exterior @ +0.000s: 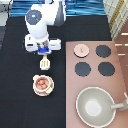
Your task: Take the lid off the pot, put the pot on the plate, and use the tool to push the pot to the front of the table.
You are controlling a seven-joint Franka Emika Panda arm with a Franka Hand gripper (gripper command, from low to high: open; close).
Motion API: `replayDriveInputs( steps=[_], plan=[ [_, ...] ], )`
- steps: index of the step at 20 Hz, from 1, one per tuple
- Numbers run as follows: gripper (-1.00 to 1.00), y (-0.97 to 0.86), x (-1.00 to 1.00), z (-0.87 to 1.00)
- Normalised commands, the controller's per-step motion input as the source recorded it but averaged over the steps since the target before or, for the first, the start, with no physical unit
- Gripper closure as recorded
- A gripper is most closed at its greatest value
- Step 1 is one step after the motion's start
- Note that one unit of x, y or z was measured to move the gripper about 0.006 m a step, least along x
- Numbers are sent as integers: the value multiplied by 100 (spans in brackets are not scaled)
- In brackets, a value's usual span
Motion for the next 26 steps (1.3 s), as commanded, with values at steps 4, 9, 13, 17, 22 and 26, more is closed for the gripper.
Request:
replayDriveInputs(
  steps=[4, 9, 13, 17, 22, 26],
  plan=[
    [100, 0, 57, -52],
    [100, 6, 93, -22],
    [100, 4, 100, 1],
    [100, 0, 100, 13],
    [100, 0, 100, 16],
    [100, 0, 100, 5]
  ],
)
